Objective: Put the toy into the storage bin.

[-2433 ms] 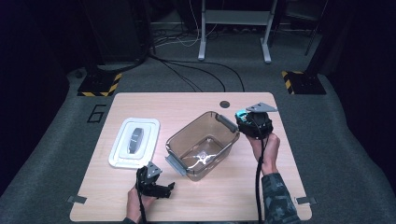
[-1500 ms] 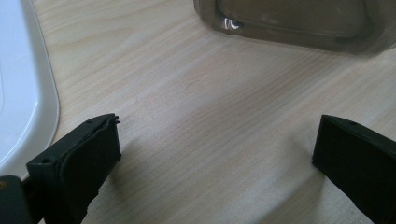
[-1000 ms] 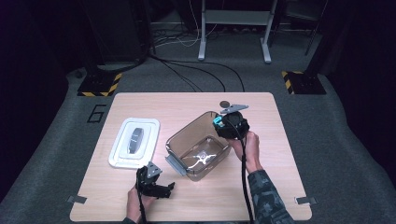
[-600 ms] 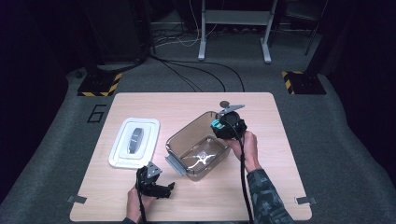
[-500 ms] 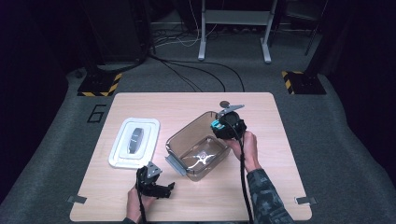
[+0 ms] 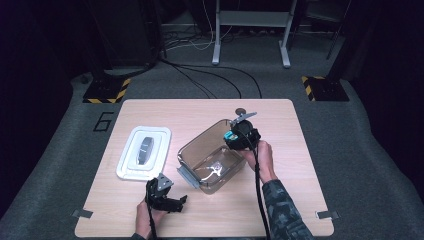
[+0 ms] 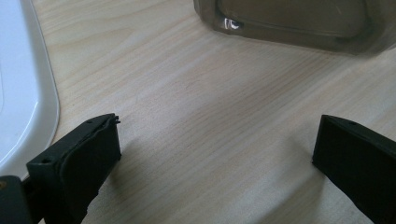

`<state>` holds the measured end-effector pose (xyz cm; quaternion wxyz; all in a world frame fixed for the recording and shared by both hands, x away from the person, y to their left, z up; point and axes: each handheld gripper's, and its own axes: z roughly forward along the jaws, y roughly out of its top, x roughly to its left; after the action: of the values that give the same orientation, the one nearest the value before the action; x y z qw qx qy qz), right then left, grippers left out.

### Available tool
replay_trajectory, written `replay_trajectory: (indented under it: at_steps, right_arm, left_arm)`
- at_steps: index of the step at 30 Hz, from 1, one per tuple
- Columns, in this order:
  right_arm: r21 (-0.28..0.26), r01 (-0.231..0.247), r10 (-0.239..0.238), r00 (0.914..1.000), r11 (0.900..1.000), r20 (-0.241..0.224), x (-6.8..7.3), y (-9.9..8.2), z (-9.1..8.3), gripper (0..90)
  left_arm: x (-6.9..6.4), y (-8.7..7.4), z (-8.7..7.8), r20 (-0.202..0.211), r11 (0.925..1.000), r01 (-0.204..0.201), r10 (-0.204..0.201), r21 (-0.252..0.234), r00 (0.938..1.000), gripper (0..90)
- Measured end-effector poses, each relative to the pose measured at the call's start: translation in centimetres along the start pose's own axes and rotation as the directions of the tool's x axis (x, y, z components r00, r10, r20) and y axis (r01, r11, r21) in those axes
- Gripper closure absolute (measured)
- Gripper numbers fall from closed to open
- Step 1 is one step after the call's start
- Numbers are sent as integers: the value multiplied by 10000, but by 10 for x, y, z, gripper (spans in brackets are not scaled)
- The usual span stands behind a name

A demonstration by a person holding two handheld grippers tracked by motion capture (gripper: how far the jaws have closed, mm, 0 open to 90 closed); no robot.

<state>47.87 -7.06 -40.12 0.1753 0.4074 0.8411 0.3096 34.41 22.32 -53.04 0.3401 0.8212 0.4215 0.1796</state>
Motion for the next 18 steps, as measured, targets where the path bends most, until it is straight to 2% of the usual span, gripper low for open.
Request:
replay_trajectory:
  at_steps: [6, 11, 18]
  right_arm:
    - [209, -9, 10, 10000, 9998, -17, 2, 3, 4, 525]
    - [258, 169, -169, 9999, 9995, -19, 4, 8, 6, 525]
    - [649, 193, -191, 9998, 9977, -35, 7, 17, 11, 525]
  left_arm:
    - [0, 0, 0, -32, 10000, 12, -12, -44, 10000, 5]
    - [0, 0, 0, -33, 10000, 13, -13, -44, 10000, 5]
    - [0, 0, 0, -32, 10000, 13, -13, -45, 10000, 5]
